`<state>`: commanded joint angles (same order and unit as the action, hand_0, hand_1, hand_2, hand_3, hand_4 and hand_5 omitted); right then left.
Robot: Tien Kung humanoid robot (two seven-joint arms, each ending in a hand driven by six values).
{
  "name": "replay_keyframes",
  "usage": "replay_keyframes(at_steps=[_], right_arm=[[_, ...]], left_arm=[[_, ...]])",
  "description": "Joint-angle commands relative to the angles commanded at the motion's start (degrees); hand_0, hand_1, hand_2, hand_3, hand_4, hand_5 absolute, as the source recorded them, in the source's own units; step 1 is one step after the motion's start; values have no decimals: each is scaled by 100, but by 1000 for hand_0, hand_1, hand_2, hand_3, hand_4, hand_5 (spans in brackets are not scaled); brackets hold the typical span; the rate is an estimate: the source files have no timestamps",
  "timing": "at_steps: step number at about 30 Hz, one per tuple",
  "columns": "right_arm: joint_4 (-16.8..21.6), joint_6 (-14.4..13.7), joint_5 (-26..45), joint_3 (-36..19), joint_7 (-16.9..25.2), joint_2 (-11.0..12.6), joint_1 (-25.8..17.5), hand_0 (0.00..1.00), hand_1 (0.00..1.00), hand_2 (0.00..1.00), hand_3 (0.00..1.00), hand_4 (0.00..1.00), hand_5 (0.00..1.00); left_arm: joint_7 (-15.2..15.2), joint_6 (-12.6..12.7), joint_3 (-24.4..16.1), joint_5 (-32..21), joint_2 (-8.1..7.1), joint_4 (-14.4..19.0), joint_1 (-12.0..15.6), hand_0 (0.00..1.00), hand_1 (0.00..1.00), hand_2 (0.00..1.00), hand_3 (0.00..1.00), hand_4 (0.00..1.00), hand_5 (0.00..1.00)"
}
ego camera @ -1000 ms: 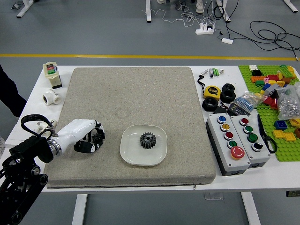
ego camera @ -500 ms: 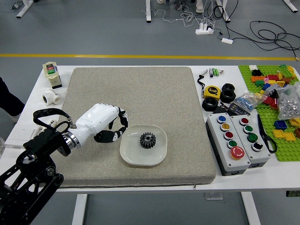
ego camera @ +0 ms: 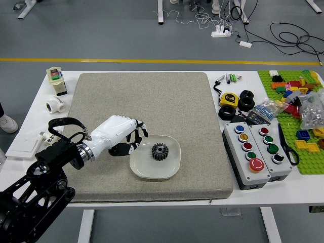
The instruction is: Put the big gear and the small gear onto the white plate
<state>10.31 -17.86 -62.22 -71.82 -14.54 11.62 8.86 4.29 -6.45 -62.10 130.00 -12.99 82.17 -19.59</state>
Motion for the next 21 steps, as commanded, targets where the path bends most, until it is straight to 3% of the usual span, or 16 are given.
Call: replay_keyframes(at_steps=[2, 3, 8, 9, 14, 15, 21], right_arm=[[0, 2, -17, -8, -2, 0, 0, 601, 608, 695, 556, 754, 668], [0, 3, -28, -16, -4, -1, -1, 601, 608, 695, 556, 754, 668], [0, -3, -32, -33, -10, -6, -6, 601, 608, 695, 556, 754, 668], [0, -4, -33, -35, -12, -7, -6, 601, 608, 695, 556, 754, 668], [0, -6, -41, -42, -20, -13, -1, 601, 608, 695, 556, 754, 668], [0, -6, -53, -49, -22, -15, 0, 600, 608, 695, 557, 754, 669], [0, -4, -56, -45, -25, -16, 6, 601, 608, 695, 556, 754, 669]], left_arm=[[-12, -137, -122, 0, -42, 41, 21, 328, 482, 619, 649, 473, 2], [-5, -239, -178, 0, -76, 51, 38, 429, 622, 757, 746, 674, 3], [83, -565, -286, 0, -239, 8, 127, 429, 622, 757, 746, 674, 3], [99, -598, -288, 0, -261, -12, 138, 487, 702, 798, 815, 736, 2], [161, -696, -273, 0, -307, -172, 182, 487, 702, 798, 815, 736, 2], [169, -688, -262, 0, -296, -221, 179, 492, 707, 800, 819, 668, 2], [171, -617, -251, 0, -247, -436, 158, 484, 703, 796, 802, 635, 2]])
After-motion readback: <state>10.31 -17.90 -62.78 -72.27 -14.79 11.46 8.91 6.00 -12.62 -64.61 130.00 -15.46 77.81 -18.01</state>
